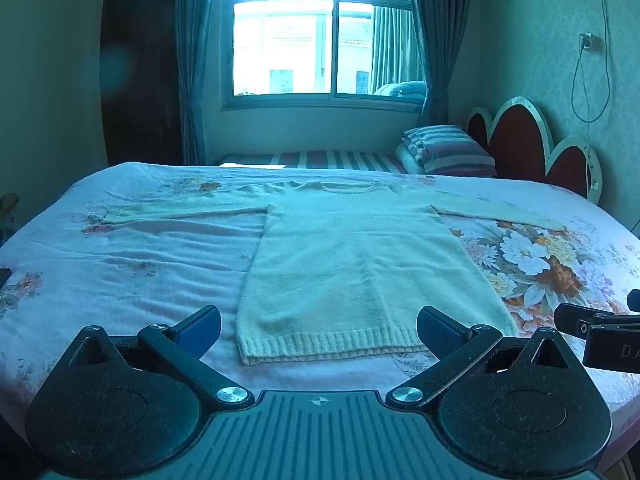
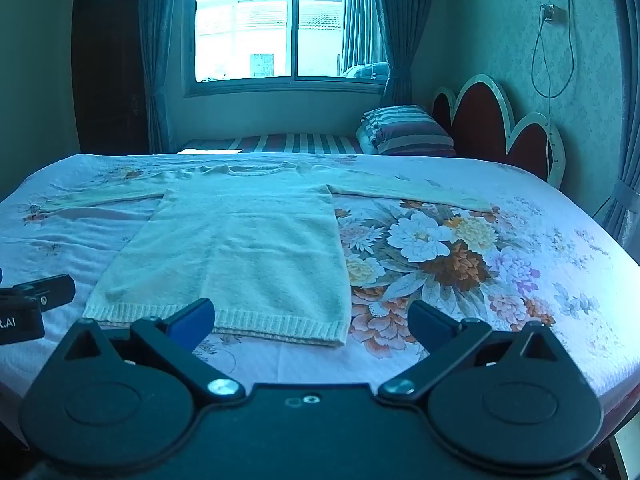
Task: Fold small clothes
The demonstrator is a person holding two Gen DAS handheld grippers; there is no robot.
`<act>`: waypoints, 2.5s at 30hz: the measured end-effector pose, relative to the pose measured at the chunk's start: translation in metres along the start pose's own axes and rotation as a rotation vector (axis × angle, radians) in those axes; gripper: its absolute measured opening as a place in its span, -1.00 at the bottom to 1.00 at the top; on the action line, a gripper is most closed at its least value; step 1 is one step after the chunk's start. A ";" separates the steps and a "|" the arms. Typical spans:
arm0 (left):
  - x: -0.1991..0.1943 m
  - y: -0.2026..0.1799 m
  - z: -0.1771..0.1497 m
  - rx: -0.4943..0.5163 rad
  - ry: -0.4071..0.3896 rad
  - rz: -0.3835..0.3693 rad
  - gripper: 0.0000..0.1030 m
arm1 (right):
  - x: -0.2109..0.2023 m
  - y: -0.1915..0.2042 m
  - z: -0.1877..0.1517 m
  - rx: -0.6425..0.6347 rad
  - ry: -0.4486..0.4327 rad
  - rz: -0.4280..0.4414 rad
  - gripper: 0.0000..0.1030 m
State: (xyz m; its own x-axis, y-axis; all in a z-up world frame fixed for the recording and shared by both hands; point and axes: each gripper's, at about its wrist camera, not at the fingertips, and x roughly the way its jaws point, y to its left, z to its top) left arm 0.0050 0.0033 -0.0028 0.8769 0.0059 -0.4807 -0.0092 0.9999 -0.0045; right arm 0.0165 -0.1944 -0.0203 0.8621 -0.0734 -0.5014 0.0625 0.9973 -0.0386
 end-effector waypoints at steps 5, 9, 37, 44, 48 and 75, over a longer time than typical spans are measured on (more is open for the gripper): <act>-0.001 0.002 0.000 -0.003 -0.002 0.001 1.00 | -0.006 0.001 0.001 -0.002 -0.009 -0.004 0.99; -0.002 0.003 0.002 -0.004 -0.005 0.003 1.00 | -0.006 0.001 0.002 -0.003 -0.009 -0.004 0.99; -0.003 0.001 0.004 0.001 -0.006 0.005 1.00 | -0.005 0.005 0.007 -0.011 -0.006 -0.001 0.99; -0.003 0.000 0.004 0.002 -0.005 0.004 1.00 | -0.004 0.005 0.008 -0.011 -0.008 0.000 0.99; -0.003 0.000 0.004 0.003 -0.006 0.005 1.00 | -0.004 0.004 0.006 -0.010 -0.009 0.002 0.99; -0.001 -0.001 0.004 -0.006 0.004 0.004 1.00 | -0.005 0.002 0.006 -0.015 -0.008 0.008 0.99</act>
State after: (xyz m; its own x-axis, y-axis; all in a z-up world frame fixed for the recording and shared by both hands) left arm 0.0064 0.0023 0.0014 0.8749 0.0095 -0.4842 -0.0152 0.9999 -0.0078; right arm 0.0153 -0.1919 -0.0130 0.8666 -0.0652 -0.4948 0.0479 0.9977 -0.0476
